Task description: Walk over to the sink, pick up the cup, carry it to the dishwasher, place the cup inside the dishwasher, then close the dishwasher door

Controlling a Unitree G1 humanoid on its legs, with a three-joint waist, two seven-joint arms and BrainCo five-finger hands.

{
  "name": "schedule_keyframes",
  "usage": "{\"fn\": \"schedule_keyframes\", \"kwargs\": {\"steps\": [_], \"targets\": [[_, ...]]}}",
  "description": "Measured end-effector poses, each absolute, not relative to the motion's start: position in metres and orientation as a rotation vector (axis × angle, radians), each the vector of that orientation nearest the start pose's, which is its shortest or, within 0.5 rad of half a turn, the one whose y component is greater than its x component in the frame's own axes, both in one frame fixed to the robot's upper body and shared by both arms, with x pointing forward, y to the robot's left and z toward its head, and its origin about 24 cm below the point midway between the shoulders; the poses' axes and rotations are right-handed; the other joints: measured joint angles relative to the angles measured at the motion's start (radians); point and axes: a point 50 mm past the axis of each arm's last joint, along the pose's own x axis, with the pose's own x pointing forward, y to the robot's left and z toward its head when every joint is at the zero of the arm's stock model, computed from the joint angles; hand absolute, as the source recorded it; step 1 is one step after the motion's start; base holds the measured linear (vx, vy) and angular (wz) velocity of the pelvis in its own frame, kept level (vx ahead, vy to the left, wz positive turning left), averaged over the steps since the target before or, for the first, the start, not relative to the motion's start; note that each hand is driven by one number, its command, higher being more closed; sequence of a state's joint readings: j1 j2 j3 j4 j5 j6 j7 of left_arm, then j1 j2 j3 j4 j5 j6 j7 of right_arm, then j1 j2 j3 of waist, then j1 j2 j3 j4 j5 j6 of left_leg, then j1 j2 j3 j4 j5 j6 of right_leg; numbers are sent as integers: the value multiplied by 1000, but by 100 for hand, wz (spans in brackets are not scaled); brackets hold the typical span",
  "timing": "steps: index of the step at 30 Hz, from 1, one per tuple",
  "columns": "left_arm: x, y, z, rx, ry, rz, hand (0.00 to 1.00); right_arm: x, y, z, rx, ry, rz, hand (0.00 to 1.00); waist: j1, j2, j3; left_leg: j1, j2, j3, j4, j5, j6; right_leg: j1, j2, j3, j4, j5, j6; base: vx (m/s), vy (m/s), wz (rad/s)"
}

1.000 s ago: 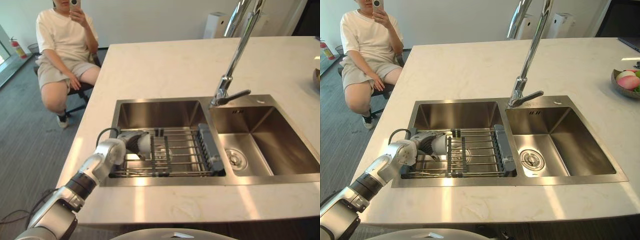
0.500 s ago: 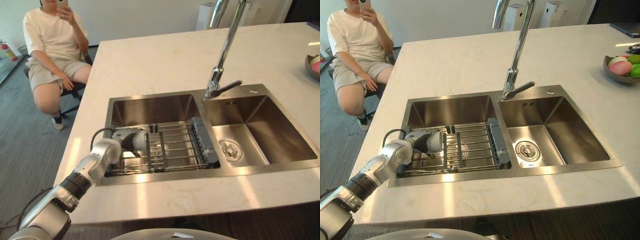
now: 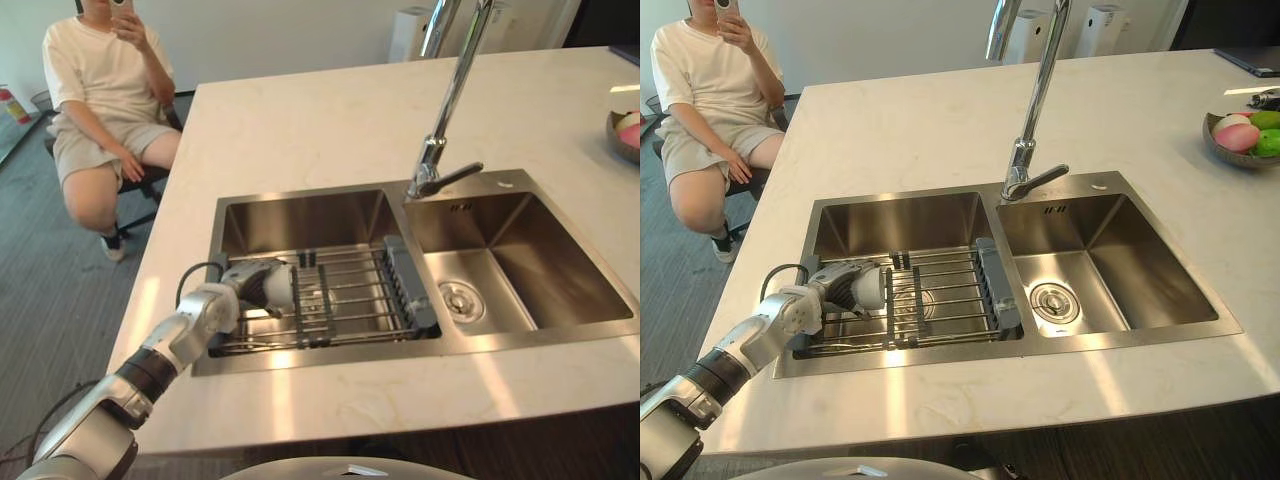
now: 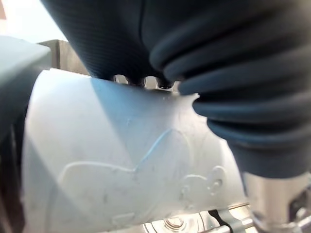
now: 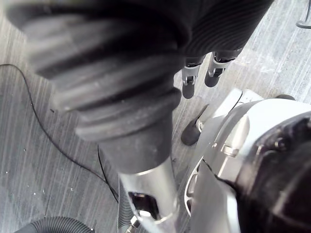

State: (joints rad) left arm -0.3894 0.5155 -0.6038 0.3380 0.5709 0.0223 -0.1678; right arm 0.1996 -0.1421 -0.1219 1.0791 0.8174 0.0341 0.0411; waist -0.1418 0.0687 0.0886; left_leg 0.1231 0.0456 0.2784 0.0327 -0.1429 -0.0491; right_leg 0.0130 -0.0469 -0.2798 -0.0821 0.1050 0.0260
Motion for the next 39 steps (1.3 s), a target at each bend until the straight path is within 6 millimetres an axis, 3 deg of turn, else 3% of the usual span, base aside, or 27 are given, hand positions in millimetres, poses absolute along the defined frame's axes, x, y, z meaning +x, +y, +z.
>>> {"fn": "schedule_keyframes", "kwargs": {"steps": [11, 12, 24, 33, 35, 37, 39], "targets": [[296, 137, 24, 1362, 53, -664, 0, 41, -220, -167, 692, 1100, -664, 0, 7, -1, 15, -1, -1, 2, 4, -4, 5, -1, -1, 7, 0, -1, 6, 0, 0, -1], [295, 137, 24, 1373, 51, -665, 100, 41, -220, -167, 692, 1099, -662, 0, 7, -1, 15, -1, -1, 3, 7, -6, 6, -1, -2, 9, 0, -1, 6, 0, 0, 0], [295, 136, 25, 1382, 19, -646, 100, 43, -221, -168, 668, 1107, -653, 0, 4, 1, 16, -16, -11, 2, 27, -16, 9, -9, -10, 19, 0, 6, 13, 0, 0, 0], [291, 135, 27, 1371, -179, -599, 100, 41, -223, -168, 660, 1104, -662, 0, 4, 10, 21, -15, -18, -3, 28, -15, 9, -7, -18, 18, 0, 9, 15, 0, 0, 0], [289, 135, 28, 1261, -215, -555, 100, 42, -223, -168, 660, 1103, -660, 0, 4, 10, 21, -15, -19, -4, 26, -15, 10, -7, -18, 18, 0, 9, 16, 0, 0, 0], [279, 128, 18, 1010, -186, -495, 100, 43, -223, -167, 662, 1098, -659, 0, -2, 7, 23, -16, -20, -4, 18, -14, 12, -14, -18, 21, 0, 9, 16, -4, 5, -5], [280, 130, 27, 828, -199, -409, 100, 41, -222, -168, 665, 1100, -662, 0, 1, 2, 32, -17, -20, -7, 17, -15, 13, -14, -17, 19, 0, 7, 16, 0, 0, 0]]}}
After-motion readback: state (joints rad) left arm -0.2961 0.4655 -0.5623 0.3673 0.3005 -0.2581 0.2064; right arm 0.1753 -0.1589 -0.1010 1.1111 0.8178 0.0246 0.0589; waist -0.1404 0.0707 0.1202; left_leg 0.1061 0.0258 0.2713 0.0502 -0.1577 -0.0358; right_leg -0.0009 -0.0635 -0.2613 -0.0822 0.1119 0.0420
